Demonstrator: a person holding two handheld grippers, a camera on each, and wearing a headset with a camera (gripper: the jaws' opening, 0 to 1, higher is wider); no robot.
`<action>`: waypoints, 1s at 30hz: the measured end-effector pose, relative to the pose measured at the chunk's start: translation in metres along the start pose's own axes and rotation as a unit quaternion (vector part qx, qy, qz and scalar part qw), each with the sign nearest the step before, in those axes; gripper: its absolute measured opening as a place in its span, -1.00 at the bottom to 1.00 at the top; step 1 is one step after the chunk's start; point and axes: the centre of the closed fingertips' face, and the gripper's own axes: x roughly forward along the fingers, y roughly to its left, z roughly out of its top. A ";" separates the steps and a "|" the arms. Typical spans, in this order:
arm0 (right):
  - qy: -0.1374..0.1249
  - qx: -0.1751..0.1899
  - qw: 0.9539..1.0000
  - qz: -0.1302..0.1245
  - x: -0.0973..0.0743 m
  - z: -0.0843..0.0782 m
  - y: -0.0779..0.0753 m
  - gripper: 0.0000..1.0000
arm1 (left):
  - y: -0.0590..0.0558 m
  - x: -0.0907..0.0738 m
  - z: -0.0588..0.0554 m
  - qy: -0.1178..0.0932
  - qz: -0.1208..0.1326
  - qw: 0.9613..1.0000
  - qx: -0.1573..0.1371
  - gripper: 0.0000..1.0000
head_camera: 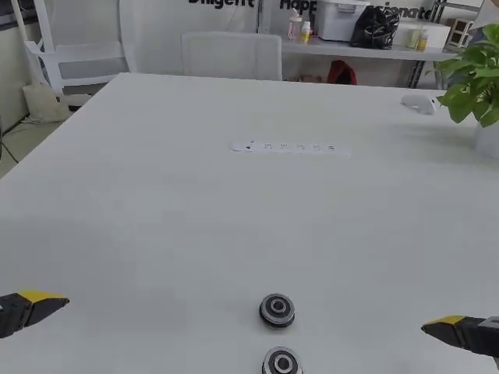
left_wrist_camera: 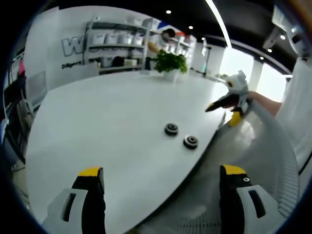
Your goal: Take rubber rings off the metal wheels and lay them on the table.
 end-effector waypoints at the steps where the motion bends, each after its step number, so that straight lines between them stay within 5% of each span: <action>1: 0.000 0.000 1.000 0.001 0.000 0.000 0.000 0.98 | 0.000 0.000 0.000 -0.002 -0.001 1.000 -0.003 1.00; 15: -0.006 -0.013 1.000 0.018 0.002 0.008 0.003 0.94 | 0.004 -0.005 0.007 -0.021 0.006 0.999 -0.025 0.93; 30: -0.037 -0.062 0.997 0.016 0.001 0.037 -0.003 0.93 | -0.006 -0.006 0.045 -0.051 -0.019 0.998 0.008 0.88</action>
